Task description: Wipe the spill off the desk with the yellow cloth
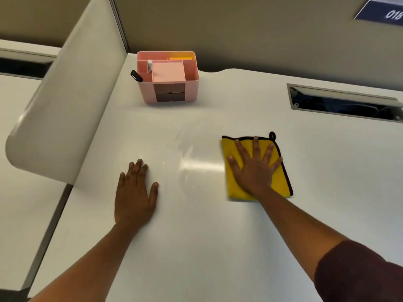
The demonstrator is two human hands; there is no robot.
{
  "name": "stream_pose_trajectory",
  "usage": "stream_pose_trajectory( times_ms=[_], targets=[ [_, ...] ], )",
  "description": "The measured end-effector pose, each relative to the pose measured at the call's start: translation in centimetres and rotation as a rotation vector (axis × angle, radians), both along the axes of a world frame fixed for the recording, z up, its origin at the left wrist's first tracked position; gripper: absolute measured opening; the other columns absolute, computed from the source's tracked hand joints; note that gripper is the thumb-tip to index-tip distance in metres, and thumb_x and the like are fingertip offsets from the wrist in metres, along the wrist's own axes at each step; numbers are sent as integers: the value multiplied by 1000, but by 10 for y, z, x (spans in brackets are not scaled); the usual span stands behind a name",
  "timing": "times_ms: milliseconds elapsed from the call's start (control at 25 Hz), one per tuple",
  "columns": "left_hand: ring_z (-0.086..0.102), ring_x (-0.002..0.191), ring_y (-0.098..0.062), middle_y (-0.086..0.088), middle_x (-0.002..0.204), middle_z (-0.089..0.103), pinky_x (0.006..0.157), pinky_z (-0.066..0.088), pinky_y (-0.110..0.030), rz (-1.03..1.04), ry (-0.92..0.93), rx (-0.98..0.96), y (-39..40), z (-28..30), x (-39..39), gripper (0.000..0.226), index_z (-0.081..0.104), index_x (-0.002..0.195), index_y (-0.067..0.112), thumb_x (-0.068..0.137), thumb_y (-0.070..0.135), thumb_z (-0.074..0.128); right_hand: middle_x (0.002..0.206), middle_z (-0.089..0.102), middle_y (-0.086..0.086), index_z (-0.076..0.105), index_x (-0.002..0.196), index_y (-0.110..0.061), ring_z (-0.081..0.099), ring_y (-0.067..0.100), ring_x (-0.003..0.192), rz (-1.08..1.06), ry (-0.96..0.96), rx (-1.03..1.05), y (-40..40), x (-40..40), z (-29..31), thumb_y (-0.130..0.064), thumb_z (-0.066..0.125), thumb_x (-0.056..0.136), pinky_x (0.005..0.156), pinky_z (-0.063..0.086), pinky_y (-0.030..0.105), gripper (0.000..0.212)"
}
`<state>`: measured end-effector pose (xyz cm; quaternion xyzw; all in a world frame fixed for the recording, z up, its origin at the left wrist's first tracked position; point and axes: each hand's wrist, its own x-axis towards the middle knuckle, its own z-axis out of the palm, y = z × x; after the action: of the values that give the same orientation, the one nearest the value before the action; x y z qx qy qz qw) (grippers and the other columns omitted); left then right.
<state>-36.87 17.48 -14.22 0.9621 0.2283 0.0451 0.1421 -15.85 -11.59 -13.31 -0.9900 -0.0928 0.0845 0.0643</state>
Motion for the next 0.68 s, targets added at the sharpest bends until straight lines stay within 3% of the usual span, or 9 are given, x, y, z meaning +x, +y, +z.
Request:
stream_pose_trajectory(
  times_ms=[120,240,400,520,680],
  targets=[
    [9,160,-18,-1,171,17,129,12,-43,-12,19,15,0,-2,2,67,24,160,17,100,47,31,180,-10,-2,-1,162,-61,-21,49,160,-104,14,38,45,31,0,-88,7,91,117,-11,82,76],
    [4,160,-17,0,172,13,129,11,-43,-28,37,31,4,-3,5,68,18,161,20,100,46,29,180,-10,2,1,163,-58,-21,54,159,-75,10,54,100,52,1,-87,6,90,115,-11,83,79],
    [5,160,-15,0,171,15,129,9,-41,-36,24,-13,7,-1,5,68,17,162,18,99,41,30,180,-9,6,3,164,-57,-20,56,158,199,20,25,171,30,3,-88,7,89,113,-14,83,81],
    [14,158,-15,1,170,20,129,8,-34,-8,-63,-154,10,4,4,70,15,163,17,97,37,31,180,-5,5,10,163,-58,-20,55,159,465,-25,28,185,-19,0,-86,17,93,114,-11,83,76],
    [33,150,-17,5,165,31,118,28,-32,174,-231,-372,7,10,0,66,17,161,32,98,45,29,180,0,5,22,162,-57,-15,52,161,695,-89,97,149,-92,-1,-82,30,95,117,-1,82,72]
  ],
)
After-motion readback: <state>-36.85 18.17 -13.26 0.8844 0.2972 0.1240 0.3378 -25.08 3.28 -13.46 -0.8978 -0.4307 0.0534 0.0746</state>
